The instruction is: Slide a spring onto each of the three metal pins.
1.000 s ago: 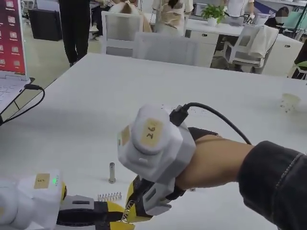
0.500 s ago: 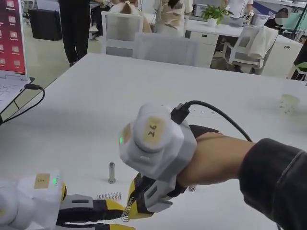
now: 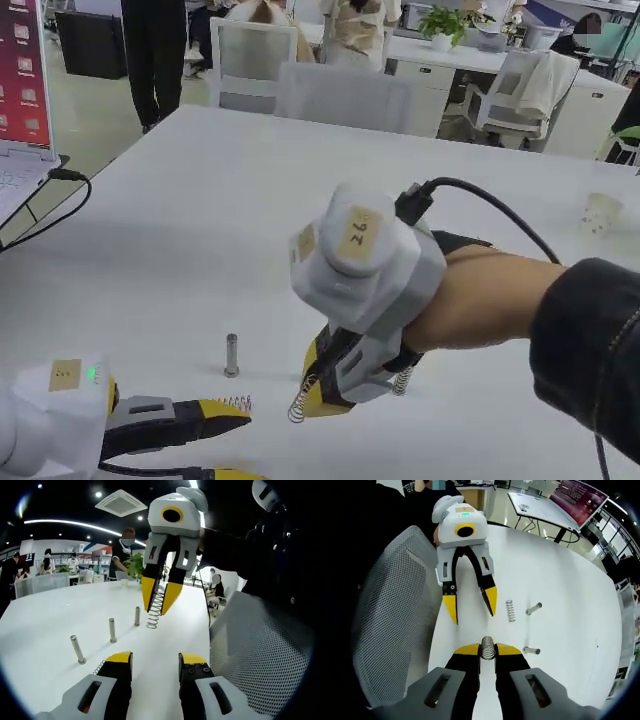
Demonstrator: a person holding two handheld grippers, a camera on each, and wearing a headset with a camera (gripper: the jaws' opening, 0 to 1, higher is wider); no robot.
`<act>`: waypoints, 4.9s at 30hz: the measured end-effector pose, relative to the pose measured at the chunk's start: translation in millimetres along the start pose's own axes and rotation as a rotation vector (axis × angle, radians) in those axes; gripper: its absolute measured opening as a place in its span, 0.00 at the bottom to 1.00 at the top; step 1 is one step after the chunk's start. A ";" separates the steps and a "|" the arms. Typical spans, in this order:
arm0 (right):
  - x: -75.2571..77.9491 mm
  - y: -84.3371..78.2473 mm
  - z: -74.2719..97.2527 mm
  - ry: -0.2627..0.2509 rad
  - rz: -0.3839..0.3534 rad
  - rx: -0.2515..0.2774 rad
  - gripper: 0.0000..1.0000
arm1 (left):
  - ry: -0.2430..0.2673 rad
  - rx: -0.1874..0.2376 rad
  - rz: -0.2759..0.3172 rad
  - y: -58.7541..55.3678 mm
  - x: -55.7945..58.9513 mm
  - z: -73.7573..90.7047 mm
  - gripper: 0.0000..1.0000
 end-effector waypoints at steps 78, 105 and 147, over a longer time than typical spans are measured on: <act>86.1 -18.5 -38.5 -0.040 -0.037 -0.202 0.08 | 0.160 0.032 0.123 -17.0 -14.7 24.2 0.77; 81.0 -32.2 -75.7 -0.023 -0.080 -0.235 0.09 | 0.157 0.017 0.132 -20.1 -17.8 23.2 0.73; 71.3 -36.7 -55.3 -0.085 -0.112 -0.129 0.27 | 0.170 -0.047 0.106 -23.8 -33.5 20.1 0.60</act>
Point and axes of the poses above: the centre of the closed fingertips' face, and the gripper's own axes: z roughly backward along the fingers, x roughly to its right, y roughly out of its top, the point moved 10 cm from there along z, roughly backward along the fingers, and after that the axes turned 4 degrees about -y, right-handed, at the moved point
